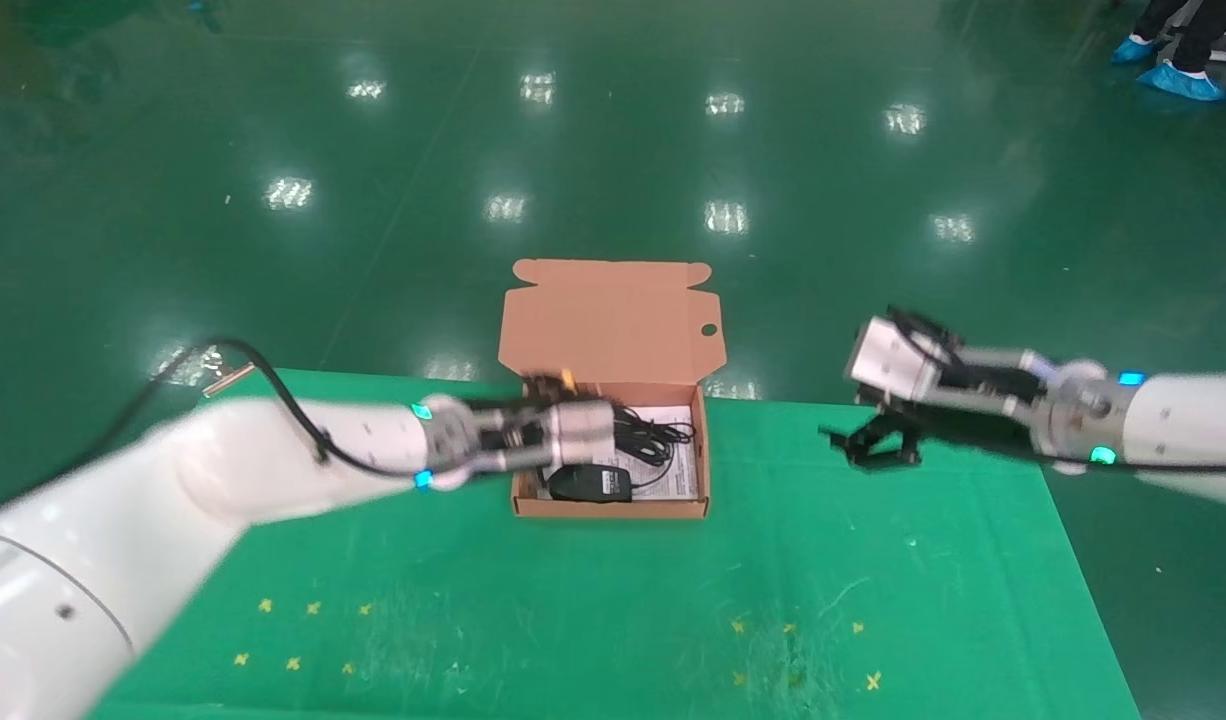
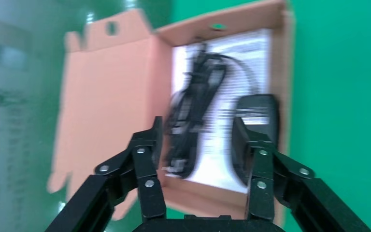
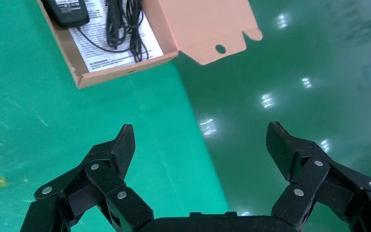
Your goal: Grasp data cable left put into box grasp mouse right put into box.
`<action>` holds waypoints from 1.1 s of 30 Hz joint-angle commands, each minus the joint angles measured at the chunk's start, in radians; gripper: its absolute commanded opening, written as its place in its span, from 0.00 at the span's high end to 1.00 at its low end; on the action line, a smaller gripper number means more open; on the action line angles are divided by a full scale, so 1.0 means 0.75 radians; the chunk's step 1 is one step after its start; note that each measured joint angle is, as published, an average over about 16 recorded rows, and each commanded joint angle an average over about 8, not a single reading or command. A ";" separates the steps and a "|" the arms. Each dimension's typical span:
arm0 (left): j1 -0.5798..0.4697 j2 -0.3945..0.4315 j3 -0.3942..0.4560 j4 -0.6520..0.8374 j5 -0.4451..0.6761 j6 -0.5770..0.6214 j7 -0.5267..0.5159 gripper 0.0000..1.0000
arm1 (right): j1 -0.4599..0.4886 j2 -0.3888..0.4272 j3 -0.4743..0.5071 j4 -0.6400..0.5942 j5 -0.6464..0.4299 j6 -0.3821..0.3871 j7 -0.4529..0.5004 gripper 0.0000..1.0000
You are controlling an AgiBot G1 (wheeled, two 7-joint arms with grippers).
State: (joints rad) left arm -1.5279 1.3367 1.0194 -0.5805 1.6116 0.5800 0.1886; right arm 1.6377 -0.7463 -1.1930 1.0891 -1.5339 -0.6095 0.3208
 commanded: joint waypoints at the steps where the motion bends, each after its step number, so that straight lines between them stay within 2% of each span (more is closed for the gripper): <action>1: -0.007 -0.013 -0.002 -0.018 -0.009 0.000 -0.008 0.00 | 0.006 0.002 0.003 0.003 -0.002 0.005 -0.003 0.00; 9: -0.120 -0.066 -0.076 -0.030 -0.077 -0.037 -0.073 0.00 | 0.114 0.027 0.021 0.049 -0.059 -0.015 -0.064 0.00; 16: -0.125 -0.103 -0.122 -0.058 -0.132 -0.001 -0.100 0.00 | 0.134 0.038 0.030 0.076 -0.080 -0.063 -0.093 0.00; 33: 0.090 -0.358 -0.376 -0.317 -0.439 0.359 -0.218 0.00 | -0.120 0.079 0.369 0.128 0.250 -0.382 -0.117 0.00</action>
State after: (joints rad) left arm -1.4606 1.0687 0.7374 -0.8178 1.2825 0.8486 0.0253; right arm 1.5483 -0.6873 -0.9163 1.1850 -1.3470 -0.8959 0.2335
